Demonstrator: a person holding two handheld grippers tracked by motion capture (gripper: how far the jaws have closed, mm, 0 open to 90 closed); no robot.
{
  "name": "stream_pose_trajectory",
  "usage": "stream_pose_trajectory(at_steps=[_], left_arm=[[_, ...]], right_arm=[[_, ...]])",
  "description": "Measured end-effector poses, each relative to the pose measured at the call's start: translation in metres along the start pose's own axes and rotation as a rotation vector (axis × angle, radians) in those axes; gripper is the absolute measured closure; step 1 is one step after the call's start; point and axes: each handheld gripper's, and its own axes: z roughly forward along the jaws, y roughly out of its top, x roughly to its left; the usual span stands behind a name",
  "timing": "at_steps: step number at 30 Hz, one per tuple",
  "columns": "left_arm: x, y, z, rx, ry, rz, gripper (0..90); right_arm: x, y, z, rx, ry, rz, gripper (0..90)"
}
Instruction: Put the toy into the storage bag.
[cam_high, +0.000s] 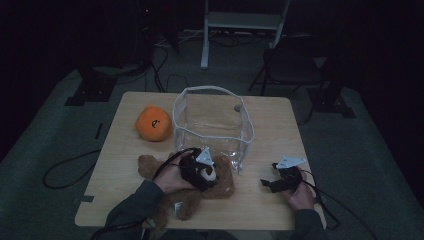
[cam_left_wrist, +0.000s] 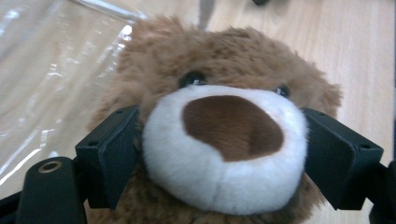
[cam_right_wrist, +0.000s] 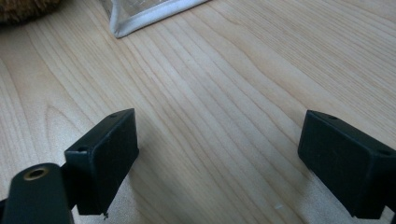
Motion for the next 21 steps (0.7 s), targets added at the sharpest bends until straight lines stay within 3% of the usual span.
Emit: stream_pose_trajectory(at_steps=[4,10,15,18,21], left_arm=[[0.0007,-0.0012,0.0009,0.017,0.005,-0.018,15.2],[0.0046,-0.0005,0.0053,0.045,-0.049,-0.056,14.9],[0.0068,-0.0007,0.0071,0.059,-0.072,-0.059,15.5],[0.0068,-0.001,0.0074,0.059,-0.075,-0.065,16.8],[0.0061,-0.0014,0.0064,0.056,-0.076,-0.065,26.7]], right_arm=[[0.0,0.0,0.0,0.0,0.0,0.0,11.4],[0.0,0.0,0.0,0.0,0.0,0.0,11.4],[0.0,0.0,0.0,0.0,0.0,0.0,11.4],[0.0001,0.0,0.0,0.0,0.0,0.0,11.4],[0.0001,0.0,0.0,0.0,0.0,0.0,11.4]])
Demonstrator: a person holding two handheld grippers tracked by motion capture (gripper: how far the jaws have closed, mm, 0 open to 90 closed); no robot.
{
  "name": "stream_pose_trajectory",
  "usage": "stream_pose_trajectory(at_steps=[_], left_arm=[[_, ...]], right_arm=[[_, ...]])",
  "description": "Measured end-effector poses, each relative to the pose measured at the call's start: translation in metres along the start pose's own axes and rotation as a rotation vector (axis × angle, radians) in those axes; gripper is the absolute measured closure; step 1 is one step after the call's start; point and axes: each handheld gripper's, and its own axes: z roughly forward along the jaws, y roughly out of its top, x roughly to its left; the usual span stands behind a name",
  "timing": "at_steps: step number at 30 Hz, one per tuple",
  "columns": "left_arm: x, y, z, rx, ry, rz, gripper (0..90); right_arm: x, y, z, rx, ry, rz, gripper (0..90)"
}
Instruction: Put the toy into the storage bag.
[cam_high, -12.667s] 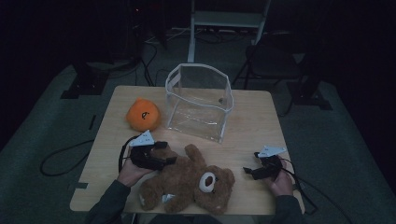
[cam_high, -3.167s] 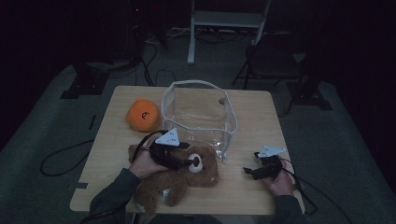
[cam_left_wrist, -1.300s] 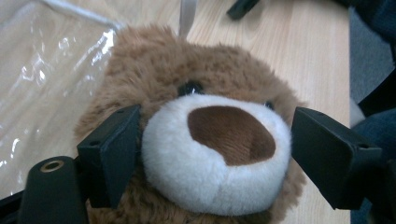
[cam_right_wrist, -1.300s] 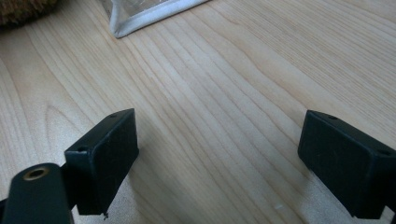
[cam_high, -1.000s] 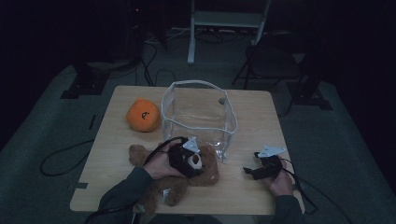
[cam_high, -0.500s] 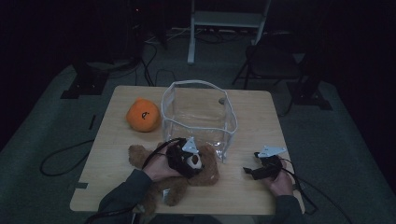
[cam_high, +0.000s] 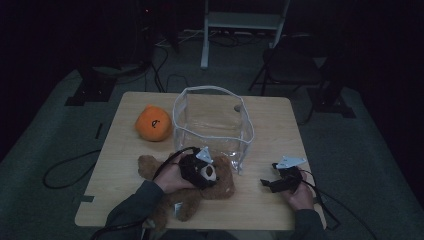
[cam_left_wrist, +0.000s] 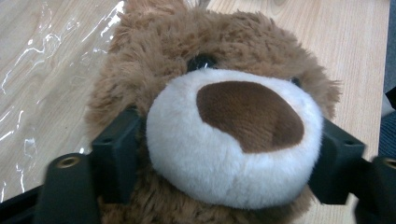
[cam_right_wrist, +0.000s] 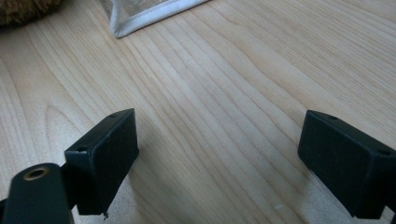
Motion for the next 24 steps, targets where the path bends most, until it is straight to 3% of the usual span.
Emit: stream_pose_trajectory(at_steps=[8,17,24], left_arm=[[-0.004,-0.002,-0.006,-0.031,0.021,0.031,37.8],[-0.009,-0.004,-0.016,-0.066,0.035,0.074,39.3],[-0.009,-0.008,-0.03,-0.138,0.032,0.053,39.6]], right_arm=[[0.0,0.0,0.0,0.0,0.0,0.0,11.4],[0.0,0.0,0.0,0.0,0.0,0.0,11.4],[0.0,0.0,0.0,0.0,0.001,0.001,11.4]])
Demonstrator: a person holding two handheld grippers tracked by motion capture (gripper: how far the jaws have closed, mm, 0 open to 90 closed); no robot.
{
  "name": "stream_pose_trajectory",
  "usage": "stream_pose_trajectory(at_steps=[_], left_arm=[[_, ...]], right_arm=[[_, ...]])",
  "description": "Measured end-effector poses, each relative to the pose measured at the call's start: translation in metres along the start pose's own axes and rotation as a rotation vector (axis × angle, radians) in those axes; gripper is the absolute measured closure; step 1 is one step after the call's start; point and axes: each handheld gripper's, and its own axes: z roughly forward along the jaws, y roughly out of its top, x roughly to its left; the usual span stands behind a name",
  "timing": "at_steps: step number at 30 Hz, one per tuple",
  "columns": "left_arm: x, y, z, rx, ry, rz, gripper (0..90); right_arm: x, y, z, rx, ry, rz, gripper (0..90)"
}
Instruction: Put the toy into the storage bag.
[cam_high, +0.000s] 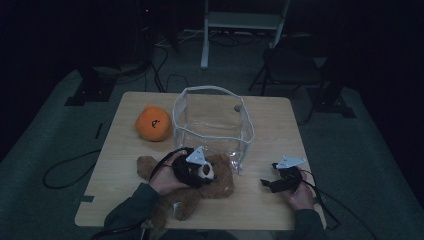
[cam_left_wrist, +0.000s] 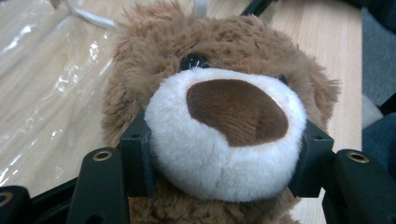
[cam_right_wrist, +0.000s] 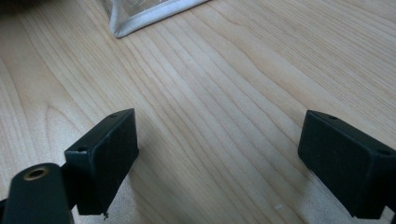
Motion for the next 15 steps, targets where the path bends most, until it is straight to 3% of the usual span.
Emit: stream_pose_trajectory(at_steps=[15], left_arm=[[0.0,0.001,-0.023,-0.128,0.012,-0.028,40.3]], right_arm=[[0.0,0.0,0.0,0.001,0.0,0.0,11.4]])
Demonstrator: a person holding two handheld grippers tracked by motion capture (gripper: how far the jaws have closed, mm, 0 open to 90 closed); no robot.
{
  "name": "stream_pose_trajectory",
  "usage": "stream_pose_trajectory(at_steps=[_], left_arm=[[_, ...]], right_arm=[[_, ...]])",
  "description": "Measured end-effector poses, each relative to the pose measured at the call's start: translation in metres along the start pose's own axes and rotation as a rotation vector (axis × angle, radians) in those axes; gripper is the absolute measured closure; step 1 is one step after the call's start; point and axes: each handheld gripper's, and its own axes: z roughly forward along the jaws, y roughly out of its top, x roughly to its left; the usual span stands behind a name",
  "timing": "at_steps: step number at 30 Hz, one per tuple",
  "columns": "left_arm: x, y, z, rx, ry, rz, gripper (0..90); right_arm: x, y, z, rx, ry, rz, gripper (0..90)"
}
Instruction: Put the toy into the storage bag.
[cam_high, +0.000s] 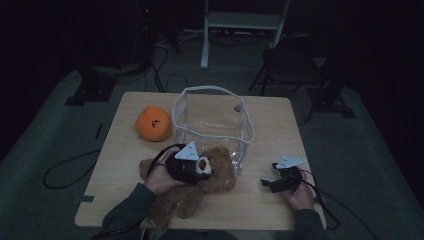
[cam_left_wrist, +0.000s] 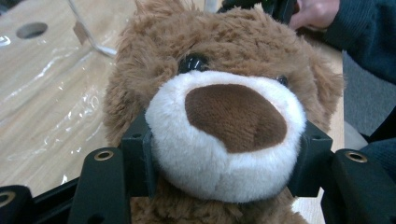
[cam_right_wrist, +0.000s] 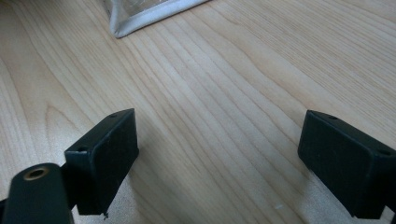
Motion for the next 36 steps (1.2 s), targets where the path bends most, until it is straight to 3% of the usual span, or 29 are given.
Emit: stream_pose_trajectory(at_steps=[20,36], left_arm=[[0.003,0.004,-0.022,-0.119,0.015,-0.042,41.3],[0.002,0.009,-0.032,-0.16,0.013,-0.042,41.5]], right_arm=[[0.0,0.0,0.0,0.0,0.001,0.001,11.4],[0.0,0.0,0.0,0.0,0.0,0.001,11.4]])
